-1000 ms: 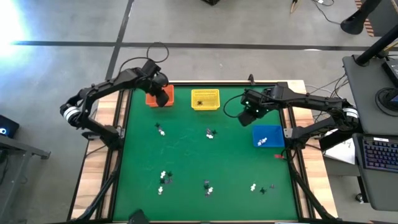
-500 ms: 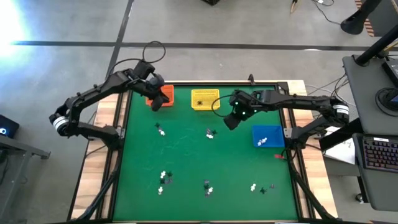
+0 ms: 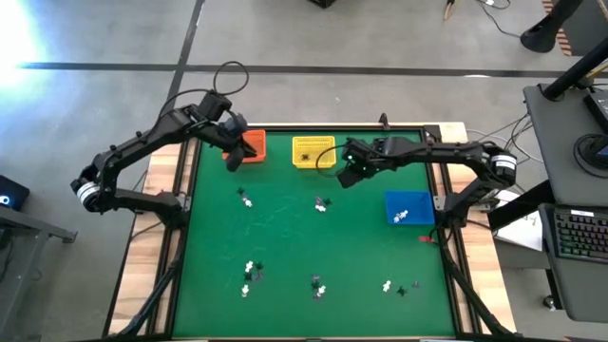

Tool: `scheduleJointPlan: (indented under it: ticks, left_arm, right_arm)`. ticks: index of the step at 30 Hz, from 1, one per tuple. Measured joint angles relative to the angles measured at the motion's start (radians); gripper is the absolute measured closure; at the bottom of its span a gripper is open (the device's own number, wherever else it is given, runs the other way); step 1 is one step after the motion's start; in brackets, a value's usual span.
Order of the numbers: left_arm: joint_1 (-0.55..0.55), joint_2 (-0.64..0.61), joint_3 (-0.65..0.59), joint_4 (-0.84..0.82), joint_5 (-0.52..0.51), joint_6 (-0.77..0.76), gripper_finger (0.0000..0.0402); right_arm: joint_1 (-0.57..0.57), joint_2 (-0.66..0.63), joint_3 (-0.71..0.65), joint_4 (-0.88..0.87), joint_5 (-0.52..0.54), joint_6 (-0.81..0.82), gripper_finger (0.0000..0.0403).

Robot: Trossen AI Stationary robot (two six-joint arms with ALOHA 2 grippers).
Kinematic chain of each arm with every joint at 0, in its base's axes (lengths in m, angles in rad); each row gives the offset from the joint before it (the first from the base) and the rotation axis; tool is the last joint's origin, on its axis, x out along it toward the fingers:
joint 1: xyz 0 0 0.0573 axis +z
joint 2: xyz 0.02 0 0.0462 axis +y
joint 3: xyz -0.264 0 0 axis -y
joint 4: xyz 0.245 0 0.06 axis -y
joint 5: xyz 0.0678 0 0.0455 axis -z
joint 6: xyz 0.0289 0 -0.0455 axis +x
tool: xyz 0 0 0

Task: Sort Halloween decoration
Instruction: Put the black spider toy into the yellow basket

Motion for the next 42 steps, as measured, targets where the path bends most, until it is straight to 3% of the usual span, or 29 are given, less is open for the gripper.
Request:
scheduleJointPlan:
  ticks: [7, 16, 23, 42]
  left_arm:
    - [0.000, 0.000, 0.000, -0.023, -0.002, 0.026, 0.0341]
    - [0.000, 0.000, 0.000, 0.002, -0.004, 0.047, 0.0341]
    - [0.000, 0.000, 0.000, 0.001, -0.004, 0.044, 0.0341]
    - [0.000, 0.000, 0.000, 0.001, -0.004, -0.008, 0.0341]
  right_arm:
    - [-0.075, 0.006, 0.000, -0.055, 0.097, 0.017, 0.0311]
    - [-0.206, 0.069, 0.000, -0.090, 0.066, -0.086, 0.0311]
    - [-0.291, 0.149, 0.000, -0.090, -0.029, -0.216, 0.0310]
    - [-0.322, 0.249, 0.000, -0.055, -0.053, -0.289, 0.0282]
